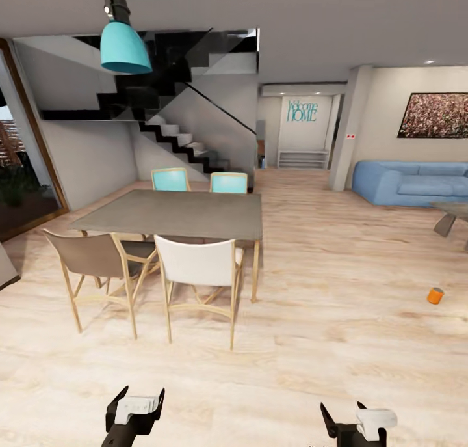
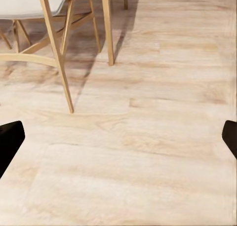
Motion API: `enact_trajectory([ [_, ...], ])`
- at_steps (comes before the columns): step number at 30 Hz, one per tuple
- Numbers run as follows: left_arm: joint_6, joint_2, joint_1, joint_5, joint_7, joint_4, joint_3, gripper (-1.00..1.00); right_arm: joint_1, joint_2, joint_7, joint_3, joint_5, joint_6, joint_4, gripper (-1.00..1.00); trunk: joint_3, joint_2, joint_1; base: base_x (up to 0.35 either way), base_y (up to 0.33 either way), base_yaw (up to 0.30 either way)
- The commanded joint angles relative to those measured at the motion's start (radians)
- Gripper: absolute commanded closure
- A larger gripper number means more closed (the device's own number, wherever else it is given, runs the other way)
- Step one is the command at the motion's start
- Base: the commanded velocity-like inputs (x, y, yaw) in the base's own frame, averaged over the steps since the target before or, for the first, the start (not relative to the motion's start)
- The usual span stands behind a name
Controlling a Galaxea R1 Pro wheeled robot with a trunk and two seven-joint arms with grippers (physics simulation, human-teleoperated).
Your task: Put the three can of soda from the living room inside the tash can in the kitchen.
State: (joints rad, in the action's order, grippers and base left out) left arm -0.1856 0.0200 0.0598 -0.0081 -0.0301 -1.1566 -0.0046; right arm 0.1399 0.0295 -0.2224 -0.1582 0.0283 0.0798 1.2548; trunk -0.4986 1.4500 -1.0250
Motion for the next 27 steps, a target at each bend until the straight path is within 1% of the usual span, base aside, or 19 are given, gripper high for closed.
enact_trajectory([
  [1, 0.000, 0.000, 0.000, 0.000, 0.000, 0.000, 0.000, -1.00, 0.000, 0.000, 0.000, 0.000, 0.000, 0.000, 0.000, -1.00, 0.000, 0.000, 0.000, 0.073, -0.277, -0.251],
  [24, 0.001, 0.000, 0.000, -0.001, -0.001, 0.000, 0.000, -1.00, 0.000, 0.000, 0.002, -0.001, -0.001, 0.000, 0.000, -1.00, 0.000, 0.000, 0.000, 0.093, -0.277, -0.251],
  [27, 0.001, 0.000, 0.000, 0.001, -0.001, 0.000, 0.001, -1.00, 0.000, 0.000, 0.002, 0.000, -0.001, 0.000, 0.000, -1.00, 0.000, 0.000, 0.000, 0.052, -0.178, -0.251],
])
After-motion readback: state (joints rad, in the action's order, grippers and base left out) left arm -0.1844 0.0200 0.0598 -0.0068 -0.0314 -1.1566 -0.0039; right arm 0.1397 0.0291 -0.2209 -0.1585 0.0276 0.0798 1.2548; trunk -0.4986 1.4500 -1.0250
